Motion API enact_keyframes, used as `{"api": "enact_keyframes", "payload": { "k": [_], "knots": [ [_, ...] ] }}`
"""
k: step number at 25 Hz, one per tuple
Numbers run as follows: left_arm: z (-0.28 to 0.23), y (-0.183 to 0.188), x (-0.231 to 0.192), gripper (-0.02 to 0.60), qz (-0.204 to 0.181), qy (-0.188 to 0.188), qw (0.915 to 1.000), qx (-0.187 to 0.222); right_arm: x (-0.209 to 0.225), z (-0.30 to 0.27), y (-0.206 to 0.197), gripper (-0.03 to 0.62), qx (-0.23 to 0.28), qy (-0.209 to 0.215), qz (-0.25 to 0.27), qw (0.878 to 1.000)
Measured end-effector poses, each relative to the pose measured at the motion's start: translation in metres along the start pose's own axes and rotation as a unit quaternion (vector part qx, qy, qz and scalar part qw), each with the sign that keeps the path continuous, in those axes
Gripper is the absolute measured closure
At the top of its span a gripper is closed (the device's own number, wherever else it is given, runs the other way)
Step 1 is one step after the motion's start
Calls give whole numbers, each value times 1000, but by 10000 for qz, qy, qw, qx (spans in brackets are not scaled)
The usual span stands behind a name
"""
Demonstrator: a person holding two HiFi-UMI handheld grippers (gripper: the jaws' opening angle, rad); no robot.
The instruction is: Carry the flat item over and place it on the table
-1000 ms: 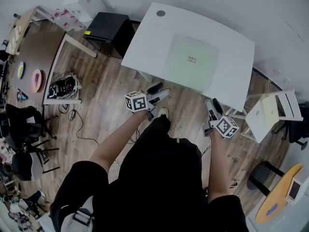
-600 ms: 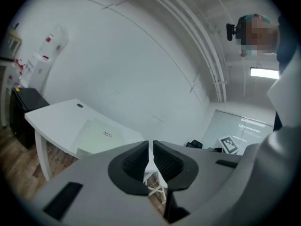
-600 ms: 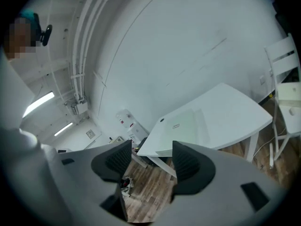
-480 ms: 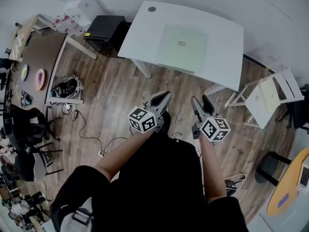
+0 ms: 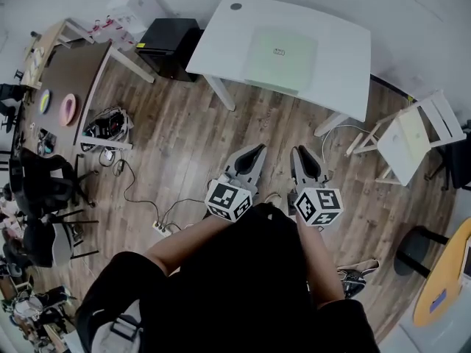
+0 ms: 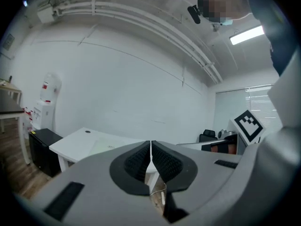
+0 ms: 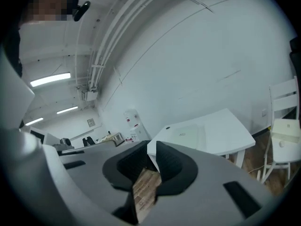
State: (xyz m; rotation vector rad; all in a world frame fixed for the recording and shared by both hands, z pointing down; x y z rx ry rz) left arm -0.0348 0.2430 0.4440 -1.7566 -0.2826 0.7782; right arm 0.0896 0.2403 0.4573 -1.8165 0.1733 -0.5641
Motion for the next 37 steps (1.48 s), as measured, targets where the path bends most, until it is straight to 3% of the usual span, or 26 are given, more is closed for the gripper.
{"api": "enact_keyframes", "payload": {
  "k": [6, 11, 17, 37],
  "knots": [
    [7, 7, 16, 560, -73, 25, 9998, 159, -35, 27, 20, 545, 453, -554, 1054, 9919],
    [2, 27, 28, 560, -396, -75, 9984, 397, -46, 27, 31, 548, 519, -615, 1216, 9893],
    [13, 36, 21, 560, -435, 102, 9976, 524, -72, 21, 40, 554, 649, -608, 1714, 9812],
    [2, 22, 35, 560, -524, 137, 9974, 482, -60, 24, 38, 556, 550, -541, 1882, 9791]
  ]
}}
Point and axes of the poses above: the fingertips, and each gripper's own axes: z backward along the fingers, x to its right, y out of its top, the point moved 3 cm from there along z, backward along the fingers, and after that the axes turned 8 degrees about z, right-handed, at the moved point
